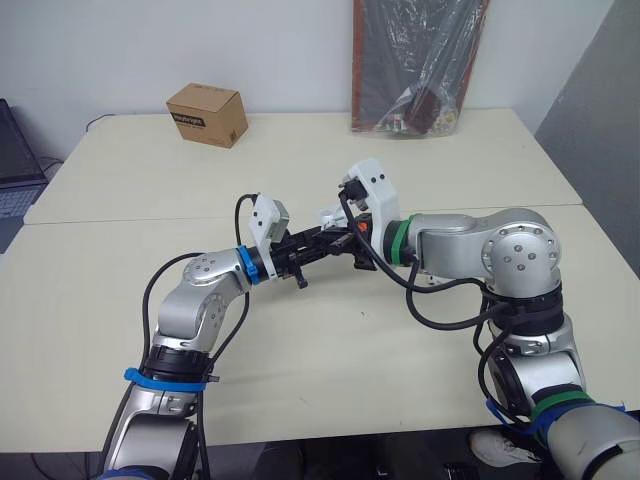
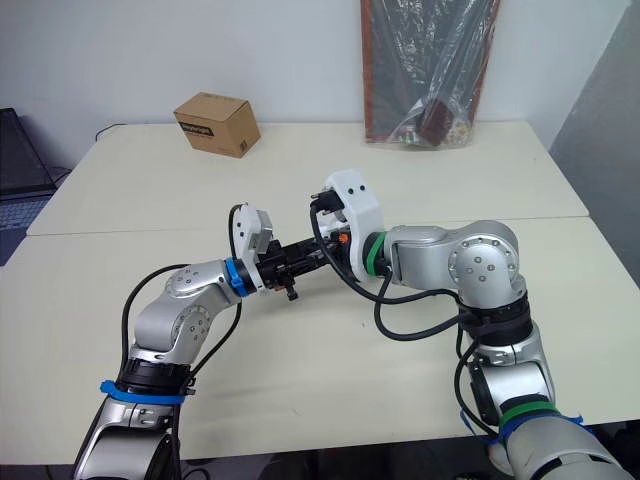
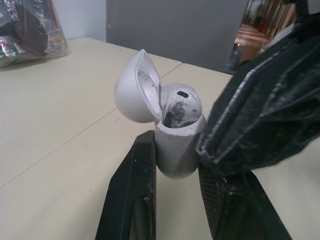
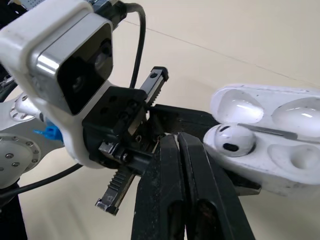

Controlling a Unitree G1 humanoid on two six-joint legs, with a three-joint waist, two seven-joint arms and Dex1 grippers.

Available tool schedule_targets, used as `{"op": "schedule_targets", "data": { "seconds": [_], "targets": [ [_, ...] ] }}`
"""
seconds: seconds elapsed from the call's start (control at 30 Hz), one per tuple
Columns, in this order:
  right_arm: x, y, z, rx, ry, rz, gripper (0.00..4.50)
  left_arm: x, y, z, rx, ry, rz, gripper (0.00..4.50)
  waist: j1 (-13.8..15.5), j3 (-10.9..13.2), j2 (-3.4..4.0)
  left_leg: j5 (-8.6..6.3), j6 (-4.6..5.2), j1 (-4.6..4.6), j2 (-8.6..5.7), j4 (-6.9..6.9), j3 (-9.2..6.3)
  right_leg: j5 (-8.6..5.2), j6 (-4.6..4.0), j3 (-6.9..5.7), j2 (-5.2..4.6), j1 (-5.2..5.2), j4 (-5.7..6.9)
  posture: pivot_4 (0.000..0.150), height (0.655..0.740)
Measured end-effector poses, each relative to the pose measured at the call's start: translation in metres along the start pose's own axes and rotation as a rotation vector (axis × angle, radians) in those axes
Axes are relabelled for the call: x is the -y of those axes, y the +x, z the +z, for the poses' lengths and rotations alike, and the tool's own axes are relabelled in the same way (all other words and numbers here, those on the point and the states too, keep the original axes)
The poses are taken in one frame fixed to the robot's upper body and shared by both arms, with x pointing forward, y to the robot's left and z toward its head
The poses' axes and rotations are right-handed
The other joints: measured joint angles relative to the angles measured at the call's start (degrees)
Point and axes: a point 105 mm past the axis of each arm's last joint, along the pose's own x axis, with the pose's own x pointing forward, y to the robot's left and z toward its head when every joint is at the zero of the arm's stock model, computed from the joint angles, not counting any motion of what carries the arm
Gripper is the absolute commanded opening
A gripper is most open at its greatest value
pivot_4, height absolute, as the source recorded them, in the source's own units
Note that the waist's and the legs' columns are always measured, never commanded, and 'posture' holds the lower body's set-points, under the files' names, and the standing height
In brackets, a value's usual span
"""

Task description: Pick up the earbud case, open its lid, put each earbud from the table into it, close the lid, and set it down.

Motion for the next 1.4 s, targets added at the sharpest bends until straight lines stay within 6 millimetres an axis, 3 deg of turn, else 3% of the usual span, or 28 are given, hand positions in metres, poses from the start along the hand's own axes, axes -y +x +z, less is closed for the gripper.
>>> {"op": "schedule_targets", "data": {
  "seconds": [0.17, 0.33, 0.43, 0.6, 0.7, 0.87, 1.07, 1.4],
  "targets": [
    [-0.012, -0.001, -0.005, -0.019, -0.004, 0.080, 0.06, -0.002, -0.001, 0.002, 0.009, 0.001, 0.005, 0.85, 0.0, 0.0, 0.00, 0.00, 0.00, -0.01, 0.00, 0.00, 0.00, 0.00, 0.00, -0.01, 0.00, 0.00, 0.00, 0.150, 0.7400],
    [-0.018, -0.031, -0.003, -0.002, -0.061, 0.172, 0.06, -0.004, -0.004, 0.004, 0.016, -0.006, 0.001, 0.85, 0.1, 0.0, 0.00, 0.00, 0.00, -0.02, -0.04, 0.01, -0.01, 0.00, 0.00, -0.02, -0.04, 0.02, -0.04, 0.150, 0.7400],
    [-0.010, -0.059, -0.005, 0.032, -0.142, 0.117, 0.06, -0.007, -0.014, 0.006, 0.018, -0.034, -0.023, 0.85, 0.6, 0.0, -0.01, -0.01, 0.01, 0.00, -0.05, -0.01, -0.01, -0.01, 0.02, -0.03, -0.04, 0.04, -0.08, 0.150, 0.7400],
    [0.019, -0.087, -0.035, -0.026, -0.208, -0.048, 0.06, 0.000, -0.028, 0.013, 0.049, -0.065, -0.156, 0.85, 0.8, 0.0, -0.02, 0.00, 0.00, 0.04, -0.06, 0.03, 0.02, -0.03, 0.04, -0.01, -0.03, 0.08, -0.06, 0.150, 0.7400],
    [0.048, -0.097, -0.057, -0.088, -0.145, -0.144, 0.65, 0.007, -0.034, 0.015, 0.047, -0.075, -0.241, 0.85, 0.8, 0.0, -0.03, 0.00, 0.00, 0.16, -0.06, 0.04, 0.07, -0.04, 0.06, 0.05, -0.02, 0.15, -0.06, 0.150, 0.7400],
    [0.098, -0.106, -0.085, -0.136, -0.099, -0.319, 2.44, 0.015, -0.038, 0.012, 0.044, -0.091, -0.336, 0.85, 0.8, 0.0, -0.03, 0.00, 0.00, 0.24, -0.06, 0.05, 0.11, -0.08, 0.14, 0.11, 0.01, 0.19, -0.05, 0.150, 0.7400],
    [0.125, -0.112, -0.091, -0.140, -0.136, -0.412, 4.45, 0.019, -0.038, 0.012, 0.037, -0.101, -0.376, 0.85, 0.8, 0.0, -0.03, 0.00, -0.01, 0.23, -0.05, 0.04, 0.11, -0.03, 0.05, 0.13, 0.02, 0.19, -0.05, 0.150, 0.7400],
    [0.137, -0.104, -0.122, -0.221, -0.129, -0.379, 4.45, 0.026, -0.038, 0.016, 0.034, -0.085, -0.392, 0.85, 0.8, 0.0, -0.03, 0.01, -0.01, 0.32, -0.05, 0.07, 0.11, -0.03, 0.05, 0.14, 0.02, 0.25, -0.01, 0.150, 0.7400]
  ]
}}
